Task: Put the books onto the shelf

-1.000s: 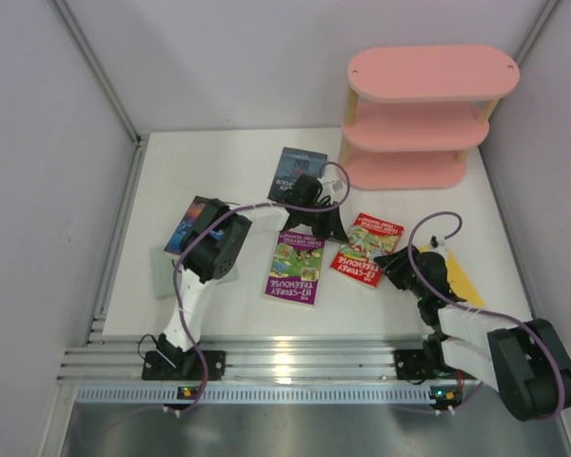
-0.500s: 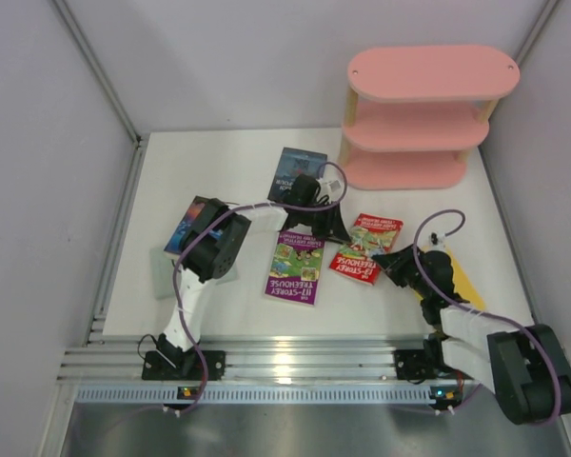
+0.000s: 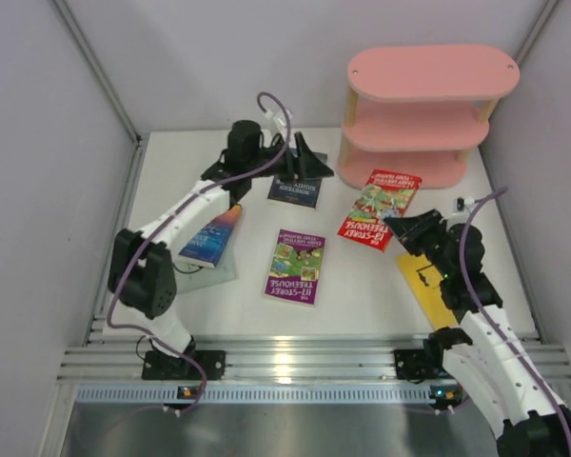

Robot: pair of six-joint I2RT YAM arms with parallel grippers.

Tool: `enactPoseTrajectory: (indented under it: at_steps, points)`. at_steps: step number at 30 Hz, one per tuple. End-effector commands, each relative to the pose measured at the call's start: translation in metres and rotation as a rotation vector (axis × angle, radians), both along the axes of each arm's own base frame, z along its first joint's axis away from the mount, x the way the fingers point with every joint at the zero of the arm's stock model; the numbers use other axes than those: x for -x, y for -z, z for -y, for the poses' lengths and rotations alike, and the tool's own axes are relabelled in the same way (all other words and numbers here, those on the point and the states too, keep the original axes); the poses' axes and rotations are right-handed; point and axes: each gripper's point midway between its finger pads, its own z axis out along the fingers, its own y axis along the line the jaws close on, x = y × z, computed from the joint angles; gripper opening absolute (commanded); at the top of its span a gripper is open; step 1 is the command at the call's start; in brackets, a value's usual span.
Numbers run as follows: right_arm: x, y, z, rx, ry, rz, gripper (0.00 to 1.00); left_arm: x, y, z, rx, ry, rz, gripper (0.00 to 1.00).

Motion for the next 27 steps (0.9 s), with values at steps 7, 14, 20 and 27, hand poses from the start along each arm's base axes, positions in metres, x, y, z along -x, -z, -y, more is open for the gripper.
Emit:
enactPoseTrajectory:
  at_steps: [7,14,20,27]
  points:
    - [-0.043,-0.250,0.041,-0.046,0.255,0.409,0.00,0.045,-0.103,-0.082,-0.025,-0.219,0.237,0.99]
    - [-0.110,-0.349,0.086,-0.056,0.559,0.551,0.00,0.069,-0.069,-0.114,-0.182,-0.283,0.228,0.99]
    - [-0.174,-0.369,0.103,-0.119,0.706,0.568,0.00,0.080,-0.053,-0.121,-0.190,-0.297,0.208,0.99]
    - [-0.224,-0.366,0.114,-0.184,0.806,0.526,0.00,0.081,-0.041,-0.122,-0.199,-0.298,0.200,0.99]
